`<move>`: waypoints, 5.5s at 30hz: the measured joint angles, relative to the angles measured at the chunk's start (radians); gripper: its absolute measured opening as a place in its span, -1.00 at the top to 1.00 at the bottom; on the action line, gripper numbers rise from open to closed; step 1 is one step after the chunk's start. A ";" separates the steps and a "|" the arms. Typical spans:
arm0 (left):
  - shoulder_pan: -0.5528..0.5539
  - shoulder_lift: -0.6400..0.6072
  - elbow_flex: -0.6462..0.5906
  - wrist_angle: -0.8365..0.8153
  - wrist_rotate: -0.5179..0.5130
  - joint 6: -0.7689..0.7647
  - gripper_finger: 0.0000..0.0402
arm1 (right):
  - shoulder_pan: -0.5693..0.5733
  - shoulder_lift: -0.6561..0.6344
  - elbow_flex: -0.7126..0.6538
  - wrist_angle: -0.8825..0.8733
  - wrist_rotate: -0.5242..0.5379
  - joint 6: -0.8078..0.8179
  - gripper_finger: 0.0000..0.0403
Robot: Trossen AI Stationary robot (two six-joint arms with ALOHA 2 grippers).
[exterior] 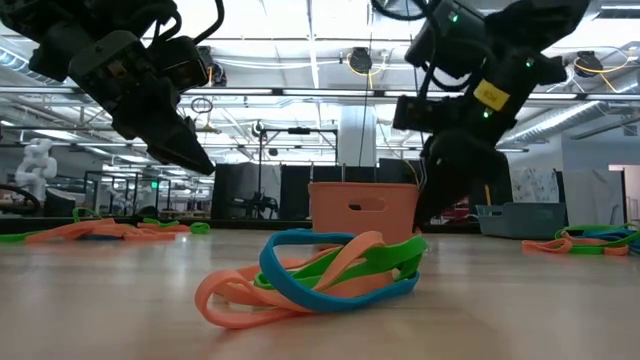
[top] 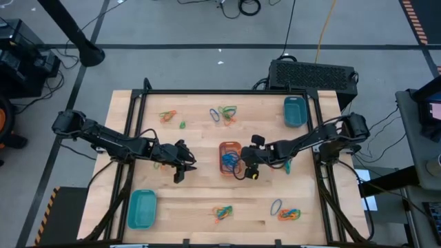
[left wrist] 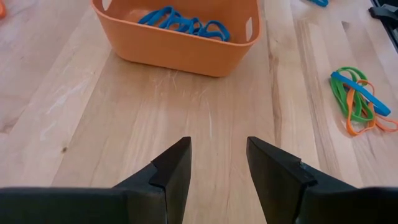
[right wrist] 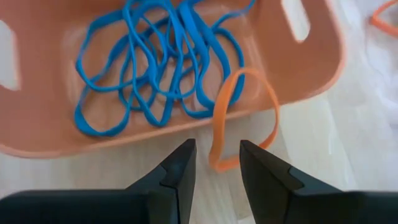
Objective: Sort rubber bands into baskets
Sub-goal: Remove the orange rubber band from the orange bin, then put the blue rubber band into the orange bin
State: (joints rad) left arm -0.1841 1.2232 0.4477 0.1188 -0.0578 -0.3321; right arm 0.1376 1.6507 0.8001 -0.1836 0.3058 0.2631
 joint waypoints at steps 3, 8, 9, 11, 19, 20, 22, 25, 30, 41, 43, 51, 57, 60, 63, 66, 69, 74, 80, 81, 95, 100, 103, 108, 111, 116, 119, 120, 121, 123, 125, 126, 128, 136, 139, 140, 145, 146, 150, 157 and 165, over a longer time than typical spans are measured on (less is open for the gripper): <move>0.000 0.000 0.000 -0.001 0.000 0.000 0.19 | -0.001 0.021 0.000 0.004 0.000 -0.006 0.42; 0.000 0.000 0.000 -0.001 0.000 0.000 0.19 | -0.002 0.038 0.000 0.012 0.028 -0.017 0.50; 0.000 0.000 0.000 -0.001 0.000 0.000 0.19 | -0.004 0.038 0.000 0.013 0.041 -0.017 0.55; 0.000 0.000 0.000 -0.001 0.000 0.000 0.19 | -0.006 0.038 0.000 0.011 0.064 -0.021 0.71; 0.000 0.000 0.000 -0.001 0.000 0.000 0.19 | -0.013 -0.019 0.000 -0.138 0.089 0.001 0.99; 0.000 0.000 0.000 -0.001 0.000 0.000 0.19 | -0.012 -0.041 0.001 -0.189 0.088 0.029 0.99; 0.000 0.000 0.000 -0.002 0.000 0.000 0.19 | -0.002 -0.089 0.007 -0.293 0.081 0.111 0.99; 0.000 0.000 0.000 -0.002 0.000 0.005 0.19 | 0.026 -0.162 0.010 -0.412 0.008 0.234 0.99; 0.000 0.000 0.000 -0.001 0.000 0.004 0.19 | 0.090 -0.223 0.010 -0.611 -0.070 0.512 1.00; 0.000 0.000 0.000 0.002 0.000 -0.011 0.19 | 0.166 -0.226 0.010 -0.667 -0.131 0.694 0.74; 0.000 0.000 0.000 0.003 -0.006 -0.006 0.19 | 0.165 -0.226 0.010 -0.668 -0.153 0.667 0.65; 0.008 0.000 0.000 0.085 -0.113 0.072 0.19 | 0.168 -0.285 0.010 -0.614 0.073 0.520 0.52; 0.195 0.000 0.008 0.220 -0.150 0.197 0.19 | 0.114 -0.383 0.010 -0.396 0.303 0.194 0.55; 0.393 0.025 0.068 0.194 -0.052 0.236 0.19 | 0.040 -0.407 0.010 -0.259 0.295 -0.019 0.55; 0.558 0.096 0.154 0.154 0.144 0.275 0.19 | -0.046 -0.412 0.010 -0.162 0.291 -0.177 0.55; 0.629 0.203 0.249 0.092 0.198 0.352 0.19 | -0.132 -0.412 -0.001 -0.116 0.281 -0.271 0.55; 0.647 0.337 0.339 0.062 0.201 0.369 0.19 | -0.210 -0.411 -0.016 -0.097 0.207 -0.351 0.55; 0.653 0.533 0.477 0.001 0.178 0.405 0.19 | -0.284 -0.431 -0.012 -0.084 0.141 -0.449 0.55; 0.661 0.694 0.630 -0.167 0.167 0.452 0.19 | -0.303 -0.528 0.011 -0.070 0.133 -0.466 0.55; 0.661 0.718 0.658 -0.189 0.166 0.452 0.19 | -0.303 -0.546 0.011 -0.069 0.133 -0.461 0.55; 0.664 0.785 0.778 -0.408 0.078 0.492 0.54 | -0.293 -0.653 0.012 -0.075 0.027 -0.454 0.55; 0.661 0.785 0.777 -0.409 0.087 0.504 0.95 | -0.293 -0.648 0.012 -0.082 0.027 -0.465 0.55; 0.657 0.764 0.774 -0.431 0.080 0.507 0.97 | -0.293 -0.643 0.012 -0.084 0.027 -0.466 0.55; 0.625 0.642 0.771 -0.515 0.070 0.504 0.98 | -0.293 -0.641 0.012 -0.094 0.010 -0.431 0.55; 0.570 0.556 0.773 -0.563 0.076 0.497 0.98 | -0.293 -0.636 0.012 -0.166 -0.125 -0.401 0.55; 0.417 0.456 0.773 -0.546 0.120 0.473 0.99 | -0.293 -0.605 0.012 -0.265 -0.273 -0.385 0.55; 0.312 0.453 0.773 -0.487 0.127 0.446 0.99 | -0.293 -0.577 0.012 -0.281 -0.279 -0.361 0.55; 0.280 0.455 0.773 -0.468 0.125 0.445 0.99 | -0.293 -0.569 0.012 -0.278 -0.279 -0.356 0.55; 0.251 0.463 0.773 -0.444 0.115 0.445 0.99 | -0.293 -0.563 0.012 -0.277 -0.279 -0.353 0.55; 0.201 0.479 0.774 -0.411 0.092 0.442 0.99 | -0.293 -0.550 0.012 -0.276 -0.280 -0.353 0.55; 0.165 0.506 0.773 -0.384 0.082 0.423 0.99 | -0.293 -0.536 0.012 -0.277 -0.282 -0.335 0.55; 0.150 0.519 0.773 -0.360 0.081 0.417 0.99 | -0.293 -0.533 0.012 -0.277 -0.282 -0.322 0.55; 0.123 0.545 0.773 -0.341 0.081 0.416 0.99 | -0.293 -0.525 0.012 -0.276 -0.284 -0.300 0.55; 0.091 0.624 0.773 -0.309 0.080 0.389 0.99 | -0.290 -0.515 0.011 -0.278 -0.333 -0.294 0.55; 0.091 0.632 0.773 -0.305 0.079 0.389 0.96 | -0.290 -0.515 0.011 -0.277 -0.338 -0.292 0.55; 0.091 0.632 0.773 -0.303 0.079 0.389 0.93 | -0.290 -0.515 0.011 -0.277 -0.338 -0.286 0.55; 0.091 0.631 0.773 -0.291 0.060 0.397 0.78 | -0.287 -0.515 0.011 -0.282 -0.338 -0.258 0.55; 0.091 0.632 0.773 -0.292 0.049 0.398 0.74 | -0.286 -0.515 0.011 -0.282 -0.338 -0.253 0.55; 0.091 0.631 0.773 -0.293 0.004 0.401 0.58 | -0.286 -0.515 0.011 -0.283 -0.338 -0.240 0.55; 0.091 0.631 0.773 -0.302 -0.034 0.418 0.38 | -0.279 -0.515 0.011 -0.287 -0.357 -0.212 0.55; 0.087 0.530 0.773 -0.520 -0.024 0.440 0.37 | -0.086 -0.510 0.011 -0.299 -0.439 0.035 0.55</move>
State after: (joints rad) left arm -0.0966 1.7528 1.2209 -0.4011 -0.0820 0.1083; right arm 0.0519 1.1410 0.8116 -0.4825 -0.1329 0.2980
